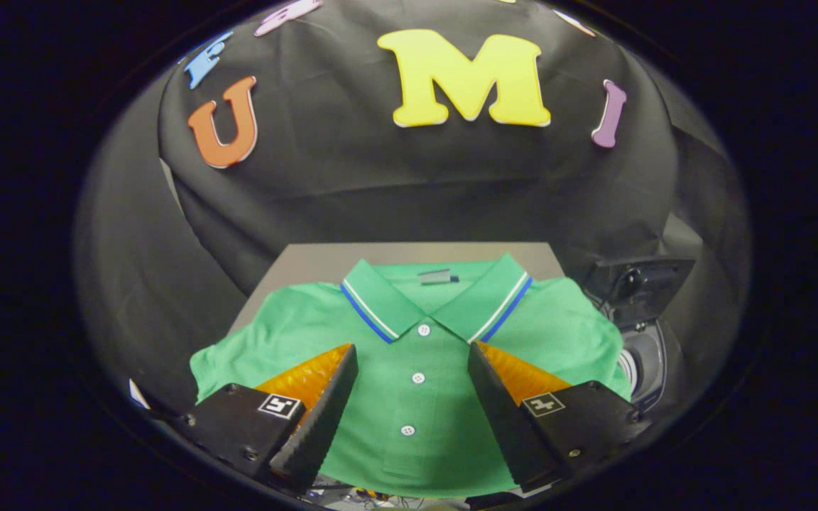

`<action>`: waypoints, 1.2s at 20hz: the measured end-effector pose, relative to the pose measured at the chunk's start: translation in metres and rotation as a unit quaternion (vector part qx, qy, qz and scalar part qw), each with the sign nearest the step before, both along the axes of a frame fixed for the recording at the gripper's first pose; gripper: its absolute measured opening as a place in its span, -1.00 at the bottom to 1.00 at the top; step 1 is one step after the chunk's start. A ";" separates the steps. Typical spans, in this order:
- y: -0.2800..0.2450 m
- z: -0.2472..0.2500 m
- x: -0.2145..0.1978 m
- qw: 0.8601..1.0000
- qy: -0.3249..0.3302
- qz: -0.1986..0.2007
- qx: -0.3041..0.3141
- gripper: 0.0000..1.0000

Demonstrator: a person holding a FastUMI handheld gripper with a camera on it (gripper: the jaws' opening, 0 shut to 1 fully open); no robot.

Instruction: Put the clothes into the washing machine and then close the washing machine lid.

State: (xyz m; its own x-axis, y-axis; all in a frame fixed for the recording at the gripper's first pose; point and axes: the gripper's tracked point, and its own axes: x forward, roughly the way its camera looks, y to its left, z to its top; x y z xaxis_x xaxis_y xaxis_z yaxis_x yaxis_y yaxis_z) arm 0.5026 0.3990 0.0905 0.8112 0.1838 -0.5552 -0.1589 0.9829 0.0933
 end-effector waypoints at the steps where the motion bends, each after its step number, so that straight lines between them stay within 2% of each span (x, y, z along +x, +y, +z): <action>1: 0.002 -0.008 -0.001 1.000 0.020 -0.003 -0.001 0.96; 6: 0.002 -0.010 0.001 0.998 0.016 0.000 -0.062 0.98; 8: 0.003 -0.011 0.000 0.999 0.023 -0.008 -0.042 0.97; 11: 0.002 -0.011 0.001 0.999 0.019 -0.009 -0.046 0.97; 17: 0.003 -0.011 0.003 0.999 -0.016 -0.032 -0.027 0.97; 21: 0.003 -0.014 0.002 0.999 -0.011 -0.020 -0.037 0.95; 23: 0.004 -0.013 0.001 0.999 -0.008 0.004 -0.048 0.90; 24: 0.005 -0.010 -0.001 0.999 -0.007 0.017 -0.051 0.59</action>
